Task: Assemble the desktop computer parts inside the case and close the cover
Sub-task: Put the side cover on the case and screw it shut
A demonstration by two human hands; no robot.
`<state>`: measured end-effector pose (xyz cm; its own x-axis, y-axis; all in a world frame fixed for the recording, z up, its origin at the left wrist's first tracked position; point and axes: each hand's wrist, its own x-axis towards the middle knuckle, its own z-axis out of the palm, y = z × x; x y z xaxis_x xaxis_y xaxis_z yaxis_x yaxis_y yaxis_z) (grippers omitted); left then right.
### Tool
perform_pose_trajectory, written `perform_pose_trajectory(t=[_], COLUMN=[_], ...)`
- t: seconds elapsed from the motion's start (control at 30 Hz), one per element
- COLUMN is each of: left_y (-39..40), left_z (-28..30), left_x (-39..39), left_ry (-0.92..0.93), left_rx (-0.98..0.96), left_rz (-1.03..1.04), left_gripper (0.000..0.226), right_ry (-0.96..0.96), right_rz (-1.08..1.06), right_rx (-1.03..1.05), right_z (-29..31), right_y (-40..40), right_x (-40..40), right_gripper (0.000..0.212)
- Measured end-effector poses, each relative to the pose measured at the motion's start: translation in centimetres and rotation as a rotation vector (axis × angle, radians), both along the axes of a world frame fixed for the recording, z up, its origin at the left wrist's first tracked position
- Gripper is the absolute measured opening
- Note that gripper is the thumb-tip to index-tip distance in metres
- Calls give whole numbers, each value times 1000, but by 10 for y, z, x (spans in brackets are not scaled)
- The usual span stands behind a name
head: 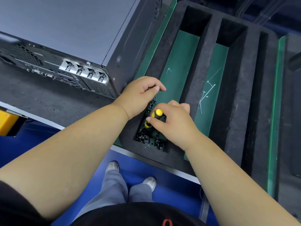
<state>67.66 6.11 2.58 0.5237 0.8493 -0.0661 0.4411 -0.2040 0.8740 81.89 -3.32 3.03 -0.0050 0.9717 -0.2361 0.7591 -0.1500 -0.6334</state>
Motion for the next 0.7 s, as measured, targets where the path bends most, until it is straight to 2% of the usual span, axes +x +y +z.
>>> perform_pose_trajectory(t=[0.17, 0.33, 0.5, 0.6, 0.7], left_y=[0, -1, -8, -17, -19], left_z=[-3, -1, 2, 5, 13], left_x=[0, 0, 3, 6, 10], left_ry=[-20, -19, -6, -27, 44], left_rx=[1, -21, -36, -104, -250], left_rz=[-6, -8, -28, -17, 22], left_gripper=[24, 26, 28, 30, 30], right_ry=[4, 131, 184, 291, 372], right_rz=[-27, -150, -265, -351, -458], right_rx=[10, 128, 193, 231, 275], right_z=[6, 22, 41, 57, 69], right_y=[-2, -4, -5, -7, -10], right_x=[9, 26, 42, 51, 62], right_gripper=[32, 19, 21, 26, 26])
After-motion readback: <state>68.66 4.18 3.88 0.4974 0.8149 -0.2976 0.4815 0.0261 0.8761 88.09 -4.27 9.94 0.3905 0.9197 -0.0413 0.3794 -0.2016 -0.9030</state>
